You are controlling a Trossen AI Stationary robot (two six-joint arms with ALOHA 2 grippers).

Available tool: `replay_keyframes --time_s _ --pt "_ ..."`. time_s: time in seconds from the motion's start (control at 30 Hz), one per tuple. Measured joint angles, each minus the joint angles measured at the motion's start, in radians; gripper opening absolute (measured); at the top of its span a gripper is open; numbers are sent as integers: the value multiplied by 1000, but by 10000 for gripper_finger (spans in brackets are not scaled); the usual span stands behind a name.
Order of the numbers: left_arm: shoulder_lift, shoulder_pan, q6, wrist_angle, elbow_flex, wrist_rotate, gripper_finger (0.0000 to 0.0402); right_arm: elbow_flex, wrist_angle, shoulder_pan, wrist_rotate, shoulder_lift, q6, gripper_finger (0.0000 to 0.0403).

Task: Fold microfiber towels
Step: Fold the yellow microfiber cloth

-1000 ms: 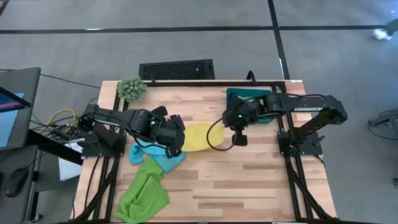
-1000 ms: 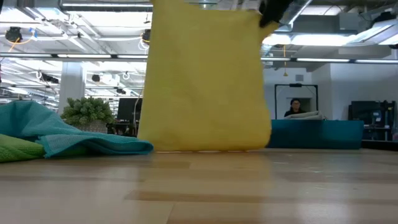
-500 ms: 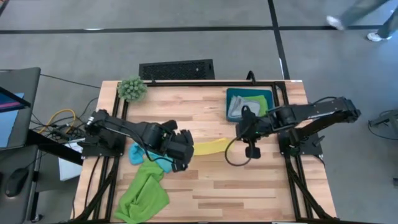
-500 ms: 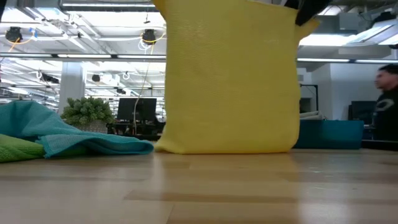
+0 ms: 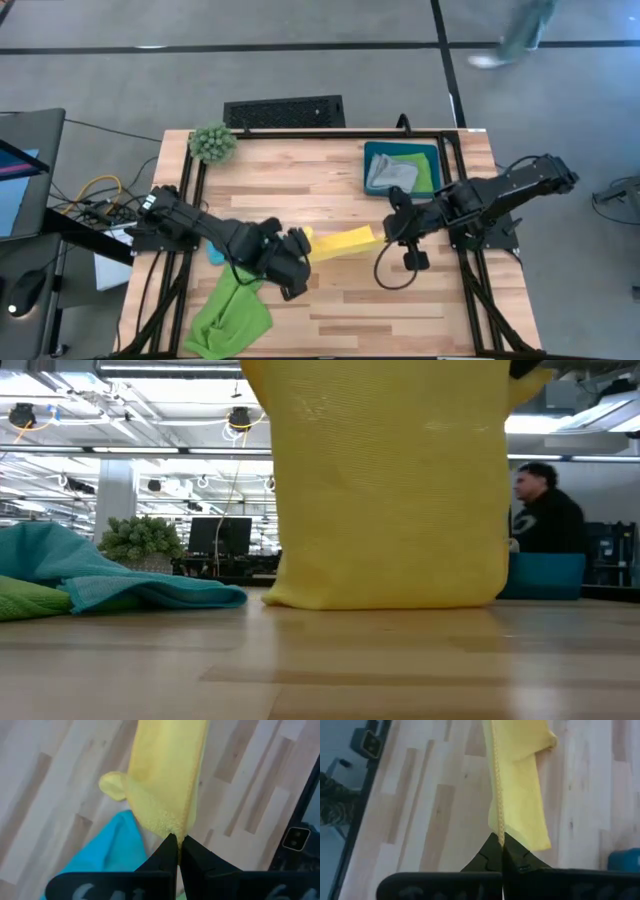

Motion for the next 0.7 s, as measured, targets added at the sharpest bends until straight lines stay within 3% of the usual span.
replay_keyframes --time_s 0.17,0.3,0.47,0.7 --pt "24 -53 -30 17 -1 -27 0 0 4 42 42 -5 -9 5" --pt "12 -33 47 -18 -1 -109 0 7 -1 -12 132 -21 -35 4" --pt "-17 77 182 -93 -1 -175 0 42 5 -146 255 -23 -150 4" --pt "-91 281 390 -75 -2 -260 0 114 63 -351 284 -23 -343 4"
